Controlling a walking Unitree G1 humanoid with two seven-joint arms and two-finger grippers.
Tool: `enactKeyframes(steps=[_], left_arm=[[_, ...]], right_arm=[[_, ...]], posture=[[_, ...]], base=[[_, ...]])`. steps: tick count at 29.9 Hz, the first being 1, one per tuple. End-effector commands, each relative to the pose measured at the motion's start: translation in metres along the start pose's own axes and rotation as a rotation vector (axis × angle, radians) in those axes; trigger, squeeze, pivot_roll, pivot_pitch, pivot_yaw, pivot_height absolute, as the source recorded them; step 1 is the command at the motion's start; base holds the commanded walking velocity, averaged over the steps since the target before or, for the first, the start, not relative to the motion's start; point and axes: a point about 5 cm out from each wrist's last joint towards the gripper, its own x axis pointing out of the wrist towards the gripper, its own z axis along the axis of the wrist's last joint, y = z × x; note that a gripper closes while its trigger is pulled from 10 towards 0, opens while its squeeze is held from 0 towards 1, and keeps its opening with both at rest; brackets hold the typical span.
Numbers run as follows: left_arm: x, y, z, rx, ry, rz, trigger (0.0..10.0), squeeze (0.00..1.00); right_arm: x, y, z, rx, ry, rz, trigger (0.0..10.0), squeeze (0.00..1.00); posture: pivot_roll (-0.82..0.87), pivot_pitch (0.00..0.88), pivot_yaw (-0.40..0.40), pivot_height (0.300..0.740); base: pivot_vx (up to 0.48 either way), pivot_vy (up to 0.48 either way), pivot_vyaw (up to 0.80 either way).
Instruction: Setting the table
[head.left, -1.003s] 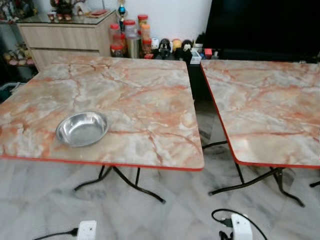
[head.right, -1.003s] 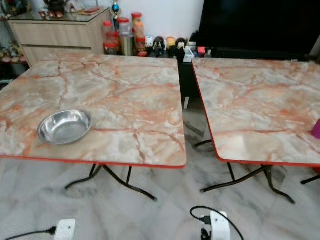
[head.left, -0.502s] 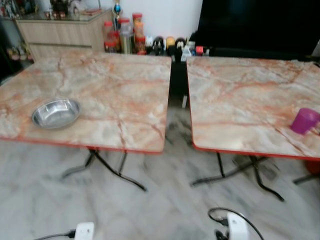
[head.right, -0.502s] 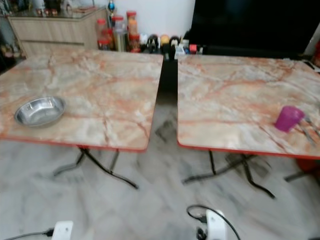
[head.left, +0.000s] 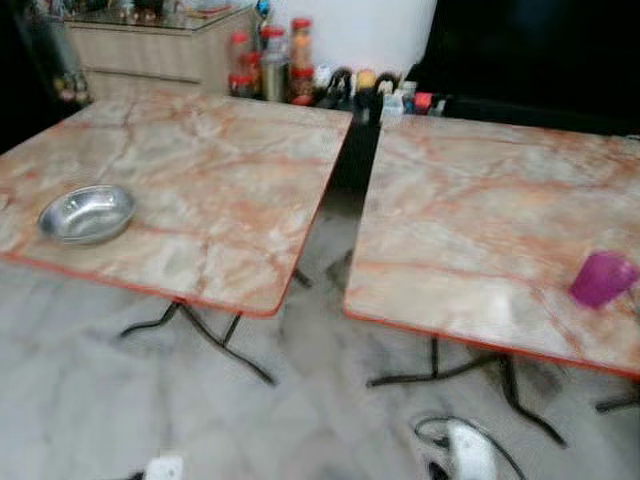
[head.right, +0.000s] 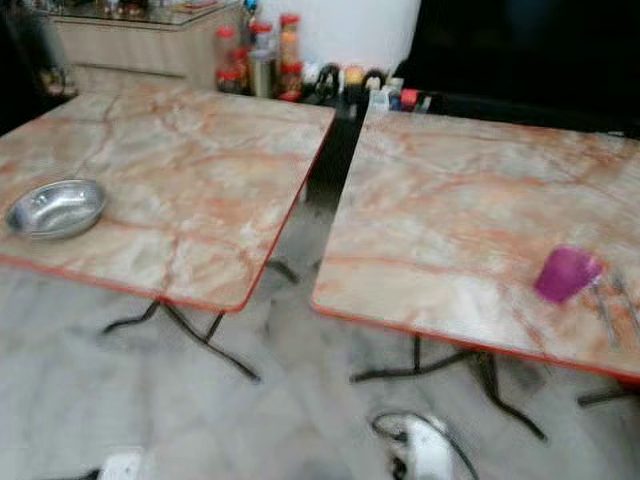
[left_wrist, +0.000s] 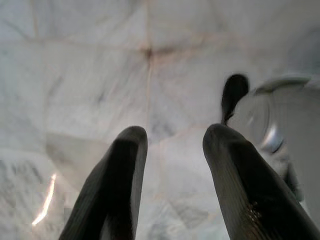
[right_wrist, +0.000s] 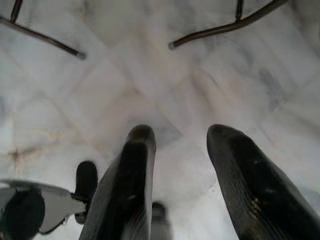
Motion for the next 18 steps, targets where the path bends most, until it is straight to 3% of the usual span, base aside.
enactKeyframes(steps=[1, 5, 12, 18], left_arm=[[0.0001, -0.0107, 0.0101, 0.000, -0.032, -0.045, 10.0, 0.00], [0.0000, -0.0126, 0.0109, 0.015, -0.037, -0.062, 10.0, 0.00], [-0.0001, -0.0152, 0.0125, 0.007, -0.040, -0.058, 10.0, 0.00], [0.0001, -0.0132, 0.0138, 0.002, -0.043, -0.054, 10.0, 0.00]], right_arm=[[-0.0052, -0.0149, -0.0113, 0.014, 0.031, -0.043, 10.0, 0.00], [-0.0051, -0.0151, -0.0114, 0.017, 0.035, -0.049, 10.0, 0.00], [-0.0049, -0.0141, -0.0117, 0.016, 0.043, -0.043, 10.0, 0.00], [-0.0048, -0.0142, -0.0113, 0.012, 0.042, -0.045, 10.0, 0.00]], posture=[[0.06, 0.000, -0.046, 0.740], [0.06, 0.000, -0.044, 0.740], [0.06, 0.000, -0.044, 0.740], [0.06, 0.000, -0.045, 0.740]], base=[[0.270, -0.394, 0.00], [0.129, -0.427, 0.00], [0.000, -0.476, -0.50], [0.000, -0.480, 0.00]])
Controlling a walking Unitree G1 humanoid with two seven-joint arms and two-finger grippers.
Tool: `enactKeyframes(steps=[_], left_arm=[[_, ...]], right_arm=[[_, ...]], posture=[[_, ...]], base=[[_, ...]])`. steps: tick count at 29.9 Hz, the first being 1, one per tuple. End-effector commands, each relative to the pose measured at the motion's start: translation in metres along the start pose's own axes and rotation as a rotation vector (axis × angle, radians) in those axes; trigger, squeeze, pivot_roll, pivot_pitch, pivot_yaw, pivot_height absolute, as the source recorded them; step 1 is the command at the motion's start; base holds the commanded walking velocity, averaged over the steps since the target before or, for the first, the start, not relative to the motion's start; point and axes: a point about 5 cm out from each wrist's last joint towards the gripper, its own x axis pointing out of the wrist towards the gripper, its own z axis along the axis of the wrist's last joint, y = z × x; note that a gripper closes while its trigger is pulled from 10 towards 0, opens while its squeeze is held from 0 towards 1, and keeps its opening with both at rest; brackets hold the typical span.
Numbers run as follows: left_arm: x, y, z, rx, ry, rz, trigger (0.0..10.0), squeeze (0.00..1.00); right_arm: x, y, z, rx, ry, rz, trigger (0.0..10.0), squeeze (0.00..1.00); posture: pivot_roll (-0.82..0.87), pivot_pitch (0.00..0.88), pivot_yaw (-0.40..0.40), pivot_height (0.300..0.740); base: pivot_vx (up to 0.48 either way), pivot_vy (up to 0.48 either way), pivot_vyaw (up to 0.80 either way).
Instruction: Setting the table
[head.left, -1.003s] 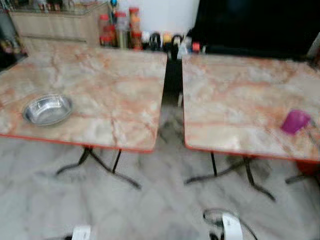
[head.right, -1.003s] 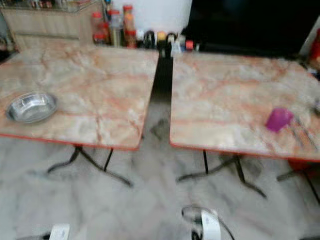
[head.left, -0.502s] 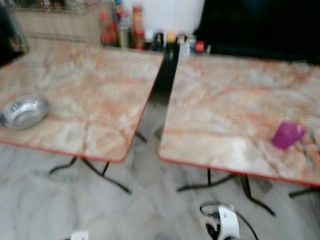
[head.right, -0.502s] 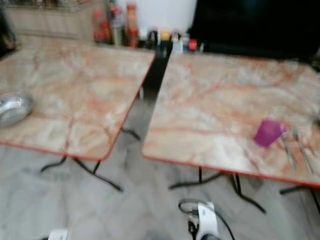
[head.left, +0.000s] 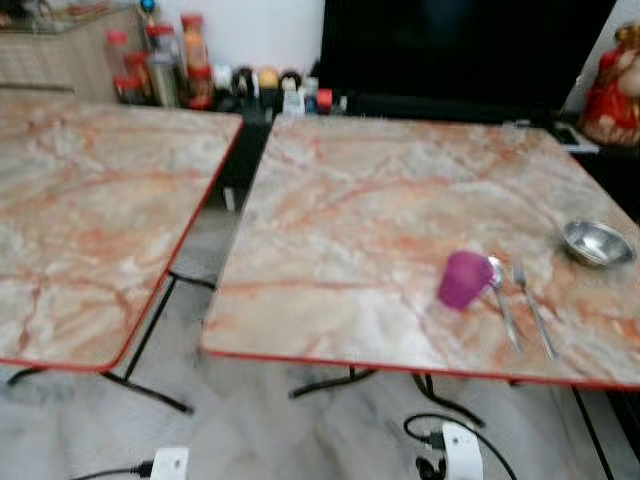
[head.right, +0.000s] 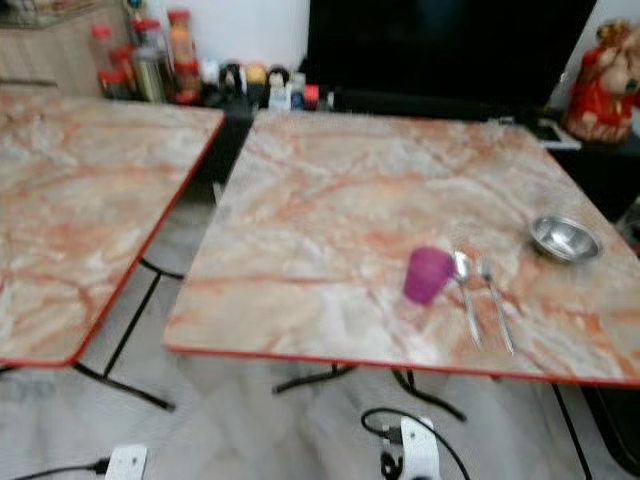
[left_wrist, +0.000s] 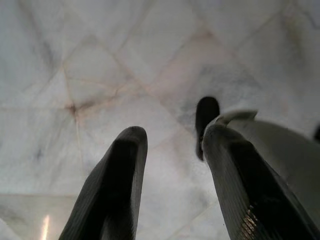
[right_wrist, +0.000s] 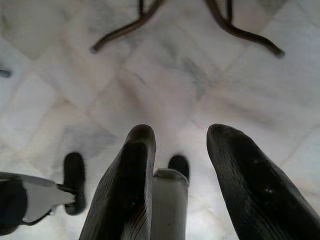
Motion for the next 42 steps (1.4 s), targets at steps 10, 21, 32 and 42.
enactKeyframes(steps=[10, 21, 32, 42], left_arm=[[-0.0012, -0.0005, -0.0105, 0.001, 0.030, 0.004, 10.0, 0.00], [-0.0011, -0.0014, -0.0098, 0.004, 0.029, 0.007, 10.0, 0.00], [-0.0013, 0.0001, -0.0125, 0.005, 0.042, 0.017, 10.0, 0.00], [-0.0015, 0.0028, -0.0142, 0.014, 0.050, 0.019, 10.0, 0.00]], right_arm=[[-0.0016, -0.0086, 0.0000, -0.004, 0.004, -0.020, 10.0, 0.00], [-0.0015, -0.0085, 0.0004, -0.007, 0.005, -0.018, 10.0, 0.00], [-0.0013, -0.0086, 0.0007, -0.010, 0.006, -0.025, 10.0, 0.00], [-0.0015, -0.0097, -0.0005, 0.021, 0.005, -0.063, 10.0, 0.00]], posture=[[0.06, 0.000, -0.046, 0.740], [0.06, 0.000, -0.047, 0.740], [0.05, 0.000, -0.045, 0.740], [0.05, 0.000, -0.039, 0.740]], base=[[0.000, -0.480, 0.00], [0.000, -0.480, 0.00], [0.000, 0.000, 0.00], [0.000, 0.000, 0.00]])
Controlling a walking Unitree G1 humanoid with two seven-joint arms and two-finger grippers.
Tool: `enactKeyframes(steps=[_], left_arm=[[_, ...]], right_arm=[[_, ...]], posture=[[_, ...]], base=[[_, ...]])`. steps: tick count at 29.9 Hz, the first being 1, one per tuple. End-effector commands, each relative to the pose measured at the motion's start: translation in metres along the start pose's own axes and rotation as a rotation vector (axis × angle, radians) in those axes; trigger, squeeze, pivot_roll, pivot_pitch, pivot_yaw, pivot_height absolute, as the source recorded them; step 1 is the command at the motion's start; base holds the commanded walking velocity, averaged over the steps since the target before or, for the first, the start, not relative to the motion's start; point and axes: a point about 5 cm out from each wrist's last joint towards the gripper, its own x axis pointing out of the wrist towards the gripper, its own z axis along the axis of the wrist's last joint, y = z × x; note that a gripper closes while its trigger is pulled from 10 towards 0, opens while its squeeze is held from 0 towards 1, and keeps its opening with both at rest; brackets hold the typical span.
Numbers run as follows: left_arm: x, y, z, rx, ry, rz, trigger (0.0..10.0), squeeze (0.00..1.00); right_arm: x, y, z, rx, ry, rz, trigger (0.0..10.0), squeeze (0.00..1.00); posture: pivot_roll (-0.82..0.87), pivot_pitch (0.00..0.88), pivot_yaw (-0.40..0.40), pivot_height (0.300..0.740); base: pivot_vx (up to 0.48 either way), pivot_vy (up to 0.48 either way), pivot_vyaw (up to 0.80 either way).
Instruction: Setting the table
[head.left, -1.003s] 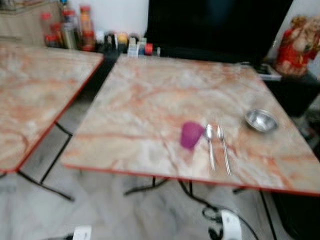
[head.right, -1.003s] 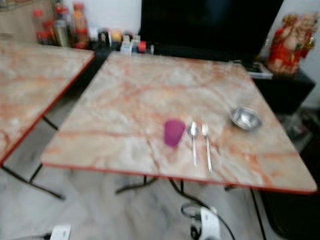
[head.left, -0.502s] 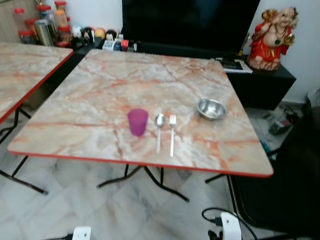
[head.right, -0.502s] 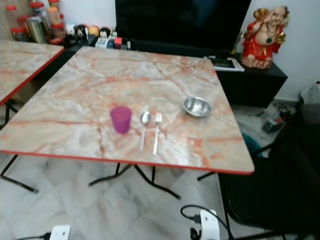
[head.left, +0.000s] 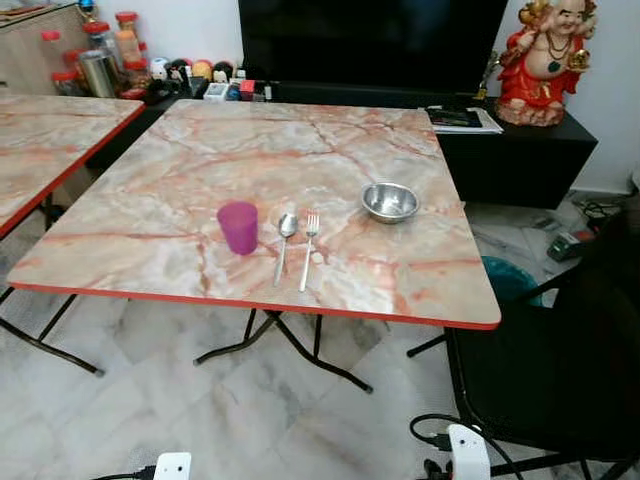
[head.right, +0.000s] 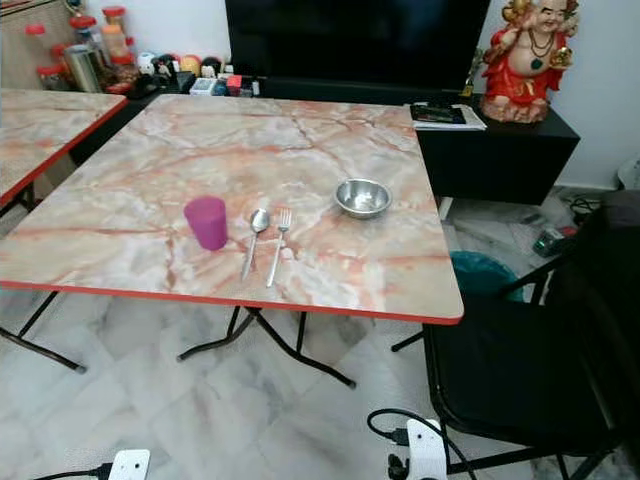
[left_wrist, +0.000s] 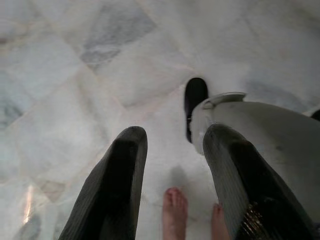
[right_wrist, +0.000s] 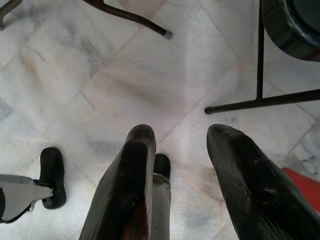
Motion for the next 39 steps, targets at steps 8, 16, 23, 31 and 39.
enactKeyframes(steps=[8, 16, 23, 31, 39], left_arm=[[0.000, 0.007, -0.003, 0.027, 0.016, 0.012, 10.0, 0.00], [0.000, 0.010, -0.003, 0.039, 0.014, 0.016, 10.0, 0.00], [0.000, 0.011, -0.002, 0.046, 0.006, 0.011, 10.0, 0.00], [0.000, 0.008, -0.001, 0.047, -0.003, 0.003, 10.0, 0.00], [0.000, 0.008, 0.001, 0.035, -0.017, 0.006, 10.0, 0.00]], right_arm=[[-0.004, -0.014, -0.010, 0.258, 0.020, -0.396, 10.0, 0.00], [-0.010, -0.015, -0.015, 0.428, 0.010, -0.646, 10.0, 0.00], [-0.039, -0.118, 0.061, 0.415, -0.290, -0.893, 10.0, 0.00], [-0.056, -0.129, 0.122, 0.341, -0.535, -1.017, 10.0, 0.00], [-0.069, -0.087, 0.234, 0.230, -0.890, -0.641, 10.0, 0.00]], posture=[[0.03, 0.000, -0.019, 0.740], [0.03, 0.000, -0.014, 0.740], [0.01, 0.000, -0.009, 0.740], [0.02, 0.000, -0.011, 0.740], [0.02, 0.000, -0.010, 0.740]], base=[[0.000, 0.000, 0.00], [0.000, 0.000, 0.00], [0.000, 0.000, 0.00], [0.000, 0.000, 0.00], [0.000, 0.000, 0.00]])
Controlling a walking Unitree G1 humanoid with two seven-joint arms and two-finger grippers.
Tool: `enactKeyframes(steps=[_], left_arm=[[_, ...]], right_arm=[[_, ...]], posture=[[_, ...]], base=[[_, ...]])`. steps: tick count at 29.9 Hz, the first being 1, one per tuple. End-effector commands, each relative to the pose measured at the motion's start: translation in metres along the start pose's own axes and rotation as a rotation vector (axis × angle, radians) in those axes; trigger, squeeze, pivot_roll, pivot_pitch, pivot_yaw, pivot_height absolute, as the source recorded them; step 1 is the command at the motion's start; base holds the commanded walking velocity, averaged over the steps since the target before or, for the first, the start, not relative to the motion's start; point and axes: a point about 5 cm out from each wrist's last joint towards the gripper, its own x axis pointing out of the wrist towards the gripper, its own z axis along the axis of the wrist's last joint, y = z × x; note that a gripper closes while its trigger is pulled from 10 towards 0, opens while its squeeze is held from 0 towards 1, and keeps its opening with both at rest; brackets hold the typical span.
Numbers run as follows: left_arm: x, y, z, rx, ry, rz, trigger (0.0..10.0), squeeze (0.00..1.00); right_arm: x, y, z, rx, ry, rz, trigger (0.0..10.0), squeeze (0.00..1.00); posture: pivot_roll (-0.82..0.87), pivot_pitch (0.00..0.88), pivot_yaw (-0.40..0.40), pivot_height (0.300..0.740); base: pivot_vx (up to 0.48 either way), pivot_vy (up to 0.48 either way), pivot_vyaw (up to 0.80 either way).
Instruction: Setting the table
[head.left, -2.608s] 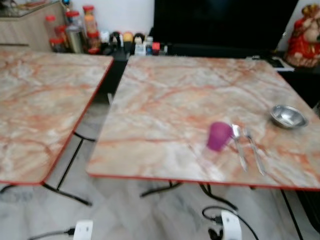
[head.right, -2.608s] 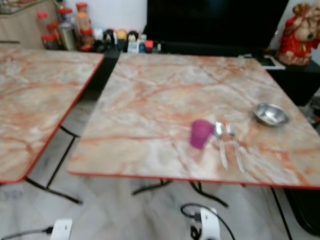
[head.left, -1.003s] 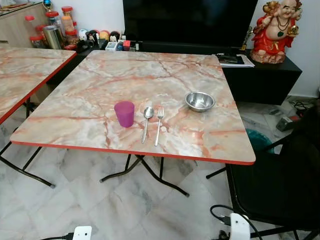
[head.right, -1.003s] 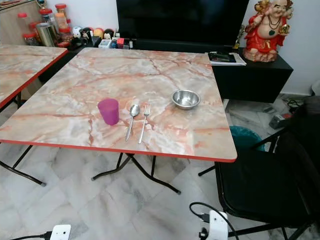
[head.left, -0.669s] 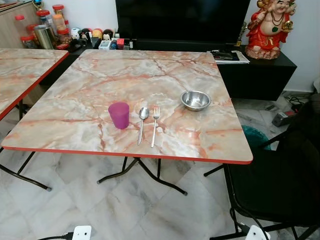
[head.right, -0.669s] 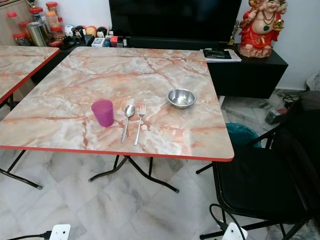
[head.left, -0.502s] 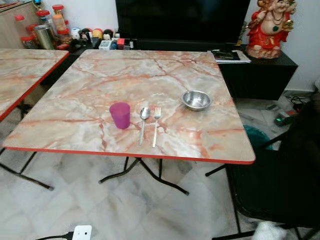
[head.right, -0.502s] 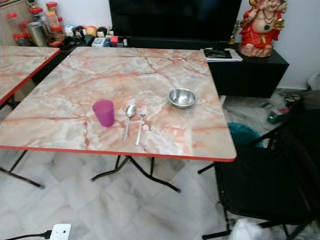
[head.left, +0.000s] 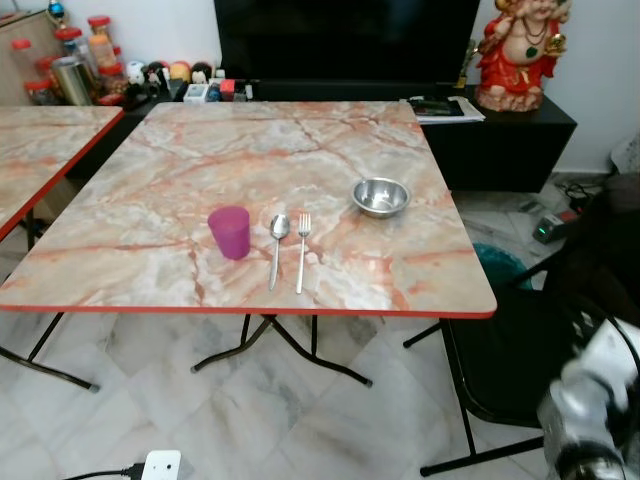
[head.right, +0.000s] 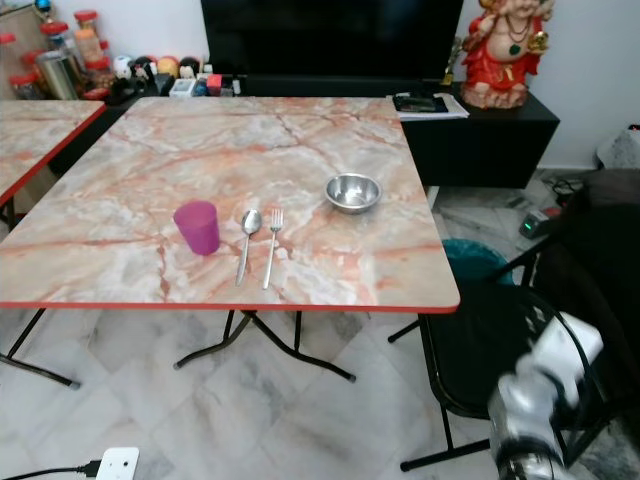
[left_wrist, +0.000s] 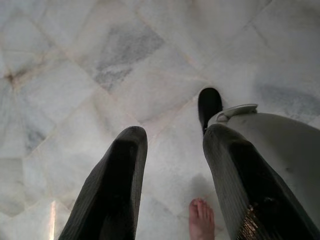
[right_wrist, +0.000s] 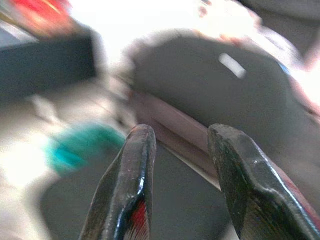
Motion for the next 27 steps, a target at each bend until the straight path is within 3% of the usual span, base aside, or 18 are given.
enactKeyframes(steps=[1, 2, 6, 7, 8, 10, 11, 12, 17, 27], left_arm=[[0.000, 0.001, -0.002, 0.010, 0.005, 0.001, 10.0, 0.00], [0.000, 0.001, -0.002, 0.000, -0.002, 0.002, 10.0, 0.00], [0.000, 0.001, -0.001, -0.004, -0.005, 0.003, 10.0, 0.00], [0.000, 0.002, -0.002, -0.020, -0.006, 0.010, 10.0, 0.00], [0.000, 0.002, -0.002, -0.020, -0.006, 0.010, 10.0, 0.00], [-0.001, 0.003, -0.003, -0.052, -0.013, 0.017, 10.0, 0.00], [-0.001, 0.003, -0.003, -0.052, -0.013, 0.017, 10.0, 0.00], [-0.001, 0.004, -0.004, -0.066, -0.016, 0.020, 10.0, 0.00], [-0.001, 0.004, -0.004, -0.087, -0.019, 0.023, 10.0, 0.00], [-0.001, 0.004, -0.002, -0.100, -0.027, 0.022, 10.0, 0.00]], right_arm=[[0.002, 0.013, 0.017, 0.021, -0.063, 0.089, 10.0, 0.00], [0.002, 0.034, 0.034, 0.071, -0.094, 0.210, 10.0, 0.00], [0.002, 0.039, 0.038, 0.085, -0.100, 0.241, 10.0, 0.00], [-0.004, 0.061, 0.051, 0.115, -0.118, 0.357, 10.0, 0.00], [-0.004, 0.061, 0.051, 0.115, -0.118, 0.357, 10.0, 0.00], [-0.017, 0.096, 0.070, 0.167, -0.130, 0.515, 10.0, 0.00], [-0.017, 0.096, 0.070, 0.167, -0.130, 0.515, 10.0, 0.00], [-0.025, 0.112, 0.075, 0.183, -0.123, 0.576, 10.0, 0.00], [-0.030, 0.119, 0.076, 0.184, -0.125, 0.615, 10.0, 0.00], [-0.029, 0.119, 0.079, 0.187, -0.130, 0.659, 10.0, 0.00]], posture=[[0.02, 0.000, -0.010, 0.740], [0.02, 0.000, -0.011, 0.740], [0.02, 0.000, -0.011, 0.740], [0.02, 0.000, -0.017, 0.740], [0.02, 0.000, -0.017, 0.740], [0.03, 0.000, -0.016, 0.740], [0.03, 0.000, -0.016, 0.740], [0.03, 0.000, -0.016, 0.740], [0.03, 0.000, -0.020, 0.740], [0.04, 0.000, -0.024, 0.740]], base=[[0.000, 0.000, 0.00], [0.000, 0.000, 0.00], [0.000, 0.000, 0.00], [0.000, 0.000, 0.00], [0.000, 0.000, 0.00], [0.000, 0.000, 0.00], [0.000, 0.000, 0.00], [0.000, 0.000, 0.00], [0.000, 0.000, 0.00], [0.000, 0.272, 0.00]])
